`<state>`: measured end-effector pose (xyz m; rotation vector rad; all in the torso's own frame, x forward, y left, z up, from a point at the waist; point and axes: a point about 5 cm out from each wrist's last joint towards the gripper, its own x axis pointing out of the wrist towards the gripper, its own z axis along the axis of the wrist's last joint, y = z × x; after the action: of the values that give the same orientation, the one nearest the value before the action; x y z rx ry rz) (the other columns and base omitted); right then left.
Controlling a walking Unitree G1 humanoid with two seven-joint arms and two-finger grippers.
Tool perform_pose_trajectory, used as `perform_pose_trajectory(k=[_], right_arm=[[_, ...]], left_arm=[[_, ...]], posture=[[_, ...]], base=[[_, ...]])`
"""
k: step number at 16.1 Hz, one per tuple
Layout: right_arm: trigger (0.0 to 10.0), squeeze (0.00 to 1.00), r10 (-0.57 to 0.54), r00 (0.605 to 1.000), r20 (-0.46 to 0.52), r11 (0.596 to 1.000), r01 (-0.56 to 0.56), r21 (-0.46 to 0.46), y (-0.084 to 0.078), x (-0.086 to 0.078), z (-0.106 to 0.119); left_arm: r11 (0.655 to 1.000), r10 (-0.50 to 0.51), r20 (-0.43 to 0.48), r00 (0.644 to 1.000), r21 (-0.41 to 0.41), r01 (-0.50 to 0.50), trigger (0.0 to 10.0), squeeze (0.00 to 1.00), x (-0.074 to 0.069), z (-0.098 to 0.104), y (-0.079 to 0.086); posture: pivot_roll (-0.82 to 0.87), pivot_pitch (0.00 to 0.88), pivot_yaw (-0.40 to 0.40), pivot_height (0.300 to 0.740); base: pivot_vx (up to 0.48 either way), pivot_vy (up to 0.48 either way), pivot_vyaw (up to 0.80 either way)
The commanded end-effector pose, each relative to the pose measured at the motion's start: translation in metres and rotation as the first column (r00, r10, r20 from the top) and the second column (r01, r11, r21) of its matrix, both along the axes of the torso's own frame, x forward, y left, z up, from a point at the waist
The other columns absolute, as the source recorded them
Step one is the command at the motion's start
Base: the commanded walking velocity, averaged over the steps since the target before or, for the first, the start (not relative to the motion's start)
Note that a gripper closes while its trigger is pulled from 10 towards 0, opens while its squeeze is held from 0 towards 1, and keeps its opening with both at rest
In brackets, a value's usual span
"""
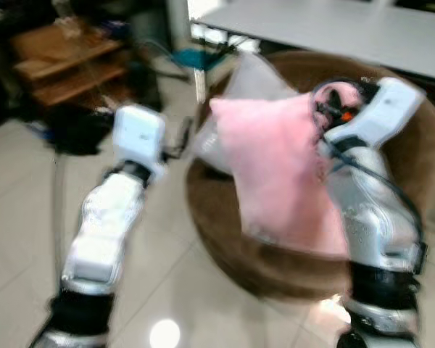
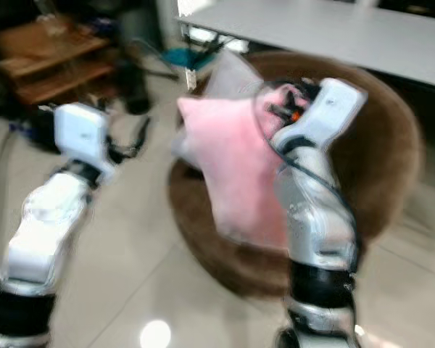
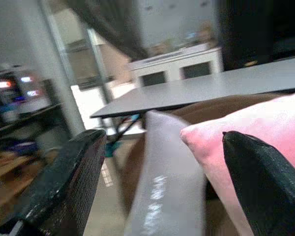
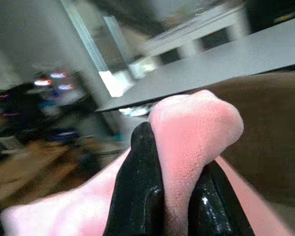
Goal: Move the pillow to the sofa from floor
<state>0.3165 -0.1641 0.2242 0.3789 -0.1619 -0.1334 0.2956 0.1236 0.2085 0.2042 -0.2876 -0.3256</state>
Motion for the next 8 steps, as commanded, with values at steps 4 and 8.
perform_pose_trajectory(k=[4, 8], right_arm=[[10.0, 0.00, 0.053, 0.998, 0.029, 0.999, -0.053, 0.009, 0.016, 0.001, 0.004], [10.0, 0.00, 0.096, 0.995, 0.002, 0.995, -0.096, 0.000, 0.021, 0.001, -0.003]], left_arm=[[0.999, 0.041, -0.001, 0.999, 0.026, -0.041, 10.0, 0.00, 0.001, -0.002, 0.014], [0.999, 0.039, -0.004, 0.999, 0.032, -0.039, 10.0, 0.00, 0.001, -0.004, 0.014]], posture=[[-0.03, 0.000, 0.028, 0.740], [-0.03, 0.000, 0.027, 0.740]], base=[[0.330, 0.000, -0.78], [0.330, 0.000, 0.00]])
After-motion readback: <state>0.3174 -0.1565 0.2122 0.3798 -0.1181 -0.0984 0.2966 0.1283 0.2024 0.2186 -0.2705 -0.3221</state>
